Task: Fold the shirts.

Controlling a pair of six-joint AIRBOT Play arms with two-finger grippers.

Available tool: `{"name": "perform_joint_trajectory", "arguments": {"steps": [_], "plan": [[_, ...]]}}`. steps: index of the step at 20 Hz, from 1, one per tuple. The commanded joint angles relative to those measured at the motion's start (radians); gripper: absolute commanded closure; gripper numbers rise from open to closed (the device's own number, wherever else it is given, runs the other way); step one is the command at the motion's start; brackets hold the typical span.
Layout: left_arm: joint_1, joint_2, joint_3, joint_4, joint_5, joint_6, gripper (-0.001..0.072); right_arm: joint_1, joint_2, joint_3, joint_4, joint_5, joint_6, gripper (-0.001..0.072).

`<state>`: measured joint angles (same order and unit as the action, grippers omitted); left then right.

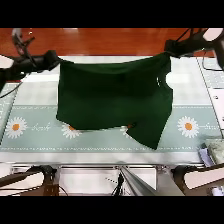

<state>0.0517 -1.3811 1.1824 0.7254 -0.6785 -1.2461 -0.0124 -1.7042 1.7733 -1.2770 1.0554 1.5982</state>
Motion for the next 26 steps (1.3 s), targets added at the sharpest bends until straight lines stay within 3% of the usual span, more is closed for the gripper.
{"name": "perform_joint_trajectory", "arguments": {"steps": [1,3,4,5,6,8,10,12,14,16,18,19,22,26], "plan": [[-0.013,-0.105,0.000,-0.001,-0.039,0.004,0.0688,0.005,-0.092,0.001,0.009,0.064,0.043,0.0686],[-0.013,-0.132,0.000,0.000,-0.090,0.004,0.0688,0.005,-0.111,0.001,0.038,0.090,0.045,0.0682],[-0.011,-0.135,0.000,0.001,-0.102,0.005,0.0685,0.005,-0.111,0.001,0.050,0.099,0.044,0.0626],[-0.002,-0.131,0.003,0.000,-0.117,0.004,0.0644,0.003,-0.103,0.001,0.066,0.116,0.040,0.0521],[0.017,-0.129,0.019,0.000,-0.162,0.004,0.0524,-0.002,-0.089,0.001,0.069,0.137,0.029,0.0434],[0.089,-0.129,0.080,0.001,-0.322,0.004,0.0297,-0.022,-0.041,0.001,0.061,0.212,-0.060,0.0390],[0.187,-0.129,0.141,0.027,-0.528,0.003,0.0273,-0.055,0.020,0.001,-0.011,0.321,-0.122,0.0389],[0.290,-0.116,0.140,0.122,-0.693,-0.094,0.0274,-0.089,0.064,0.001,-0.178,0.463,-0.121,0.0387],[0.356,-0.078,0.062,0.229,-0.779,-0.116,0.0274,-0.135,0.087,-0.011,-0.248,0.571,-0.121,0.0291],[0.398,-0.014,-0.088,0.297,-0.781,-0.092,0.0258,-0.190,0.135,-0.095,-0.197,0.558,-0.121,0.0245],[0.425,0.040,-0.257,0.284,-0.758,-0.063,0.0108,-0.238,0.197,-0.225,-0.092,0.483,-0.132,0.0233],[0.427,0.051,-0.322,0.271,-0.740,-0.054,0.0084,-0.257,0.230,-0.295,-0.030,0.433,-0.141,0.0233],[0.407,0.048,-0.446,0.199,-0.700,0.019,0.0085,-0.280,0.306,-0.461,0.093,0.318,-0.172,0.0234],[0.327,0.047,-0.478,0.180,-0.598,0.030,0.0085,-0.279,0.346,-0.579,0.124,0.286,-0.201,0.0234]]}}
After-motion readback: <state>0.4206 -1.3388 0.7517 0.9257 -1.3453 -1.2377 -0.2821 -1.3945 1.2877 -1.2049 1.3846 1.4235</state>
